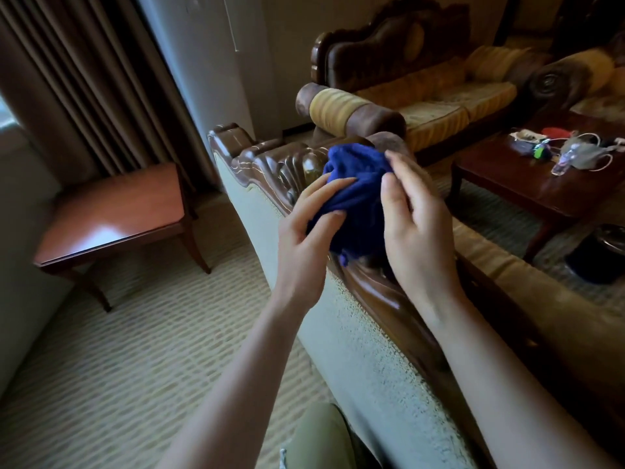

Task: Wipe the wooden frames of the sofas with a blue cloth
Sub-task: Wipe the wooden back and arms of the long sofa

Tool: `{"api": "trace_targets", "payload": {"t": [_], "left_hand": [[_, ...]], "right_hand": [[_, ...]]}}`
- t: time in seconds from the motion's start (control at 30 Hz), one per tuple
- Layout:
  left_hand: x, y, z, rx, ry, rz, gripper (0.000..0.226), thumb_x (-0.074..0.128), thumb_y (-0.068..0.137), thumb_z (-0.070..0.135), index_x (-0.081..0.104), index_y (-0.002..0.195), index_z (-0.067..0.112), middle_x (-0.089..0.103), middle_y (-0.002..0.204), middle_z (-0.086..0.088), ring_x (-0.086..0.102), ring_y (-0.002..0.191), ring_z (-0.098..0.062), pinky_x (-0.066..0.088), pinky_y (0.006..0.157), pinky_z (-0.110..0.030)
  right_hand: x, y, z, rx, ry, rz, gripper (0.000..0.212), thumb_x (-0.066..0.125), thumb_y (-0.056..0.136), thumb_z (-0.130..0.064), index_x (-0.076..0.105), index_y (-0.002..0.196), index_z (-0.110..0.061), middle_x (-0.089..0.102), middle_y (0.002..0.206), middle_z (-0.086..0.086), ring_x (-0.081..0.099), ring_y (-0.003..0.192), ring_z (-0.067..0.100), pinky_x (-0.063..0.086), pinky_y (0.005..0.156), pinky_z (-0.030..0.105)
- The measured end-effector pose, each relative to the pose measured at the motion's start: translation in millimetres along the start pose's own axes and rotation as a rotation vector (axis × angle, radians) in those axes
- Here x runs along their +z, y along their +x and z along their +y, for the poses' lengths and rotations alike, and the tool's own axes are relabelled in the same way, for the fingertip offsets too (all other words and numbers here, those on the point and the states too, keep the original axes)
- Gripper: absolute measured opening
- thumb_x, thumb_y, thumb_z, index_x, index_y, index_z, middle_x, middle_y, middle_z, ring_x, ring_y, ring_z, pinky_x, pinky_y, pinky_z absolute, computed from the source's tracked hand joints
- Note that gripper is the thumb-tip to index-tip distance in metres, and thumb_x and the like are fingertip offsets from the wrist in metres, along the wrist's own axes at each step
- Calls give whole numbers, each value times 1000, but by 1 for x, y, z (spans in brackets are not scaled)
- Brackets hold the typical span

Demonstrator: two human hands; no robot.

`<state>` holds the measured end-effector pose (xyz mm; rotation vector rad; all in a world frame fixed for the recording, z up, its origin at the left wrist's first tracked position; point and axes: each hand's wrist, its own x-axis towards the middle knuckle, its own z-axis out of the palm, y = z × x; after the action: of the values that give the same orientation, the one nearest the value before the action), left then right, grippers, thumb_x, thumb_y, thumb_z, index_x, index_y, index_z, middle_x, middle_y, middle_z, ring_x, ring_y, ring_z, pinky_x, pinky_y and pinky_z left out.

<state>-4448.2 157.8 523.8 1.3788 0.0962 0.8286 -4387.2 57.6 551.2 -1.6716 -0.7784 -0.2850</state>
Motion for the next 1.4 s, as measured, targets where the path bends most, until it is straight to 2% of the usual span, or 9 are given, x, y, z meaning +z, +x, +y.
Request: {"api": "trace_targets", "payload": {"t": [0.13,0.27,0.37,0.47,0.63,0.9,1.07,1.23,1.4], "left_hand": [[20,27,16,-108,-95,-225,44,45,77,18,63,117,15,54,133,-16,48,128,-32,37,107,-51],[-1,56,31,116,218,67,29,39,79,2,64,93,7,70,93,-18,68,92,-31,55,80,-43],[-27,92,35,159,211,222,25,43,75,-1,67,77,8,68,70,-15,66,70,-30,49,64,-35],[-30,136,31,60,295,66,32,43,73,2,71,70,18,70,75,-11,67,76,-27,53,71,-37],[-9,196,16,-149,353,-287,26,44,82,-5,66,95,-9,69,87,-18,68,88,-26,55,83,-33],[-15,251,-1,-176,484,-624,29,36,98,3,66,101,3,66,93,0,62,82,-2,47,72,-6],[-8,256,-14,-364,424,-783,29,42,99,10,57,123,3,62,119,-14,60,112,-27,50,71,-14],[-1,254,-16,-315,305,-1048,23,42,97,6,64,97,7,65,103,-9,66,78,-9,52,72,-21],[7,238,-10,-278,286,-1165,27,39,98,6,64,103,0,69,96,-12,66,84,-13,55,70,-21]], "right_hand": [[-1,25,6,-12,-108,80,61,44,92,-46,42,139,-8,43,141,9,37,132,16,25,103,7],[15,32,32,31,-89,-50,68,42,86,-57,39,139,-15,40,143,4,36,133,15,30,111,27],[27,27,31,-18,-234,-21,60,48,83,-50,47,132,-16,43,138,4,40,127,19,40,104,38],[45,23,19,-156,-454,36,49,57,79,-39,57,123,-15,45,134,12,45,118,31,42,97,42],[69,53,17,-174,-516,79,41,58,77,-38,62,113,-18,50,127,12,50,113,33,45,90,47],[87,162,22,265,-658,-301,42,58,83,-44,56,120,-24,55,126,7,49,116,28,41,93,37],[72,132,30,293,-502,-5,41,62,79,-38,55,119,-32,53,109,-3,54,101,17,43,88,31],[78,80,6,156,-504,228,46,55,69,-40,59,112,-24,48,107,-11,46,97,-2,31,83,2],[104,43,-1,109,-645,479,43,51,74,-35,61,111,-14,53,115,-1,54,105,16,42,90,24]]}}
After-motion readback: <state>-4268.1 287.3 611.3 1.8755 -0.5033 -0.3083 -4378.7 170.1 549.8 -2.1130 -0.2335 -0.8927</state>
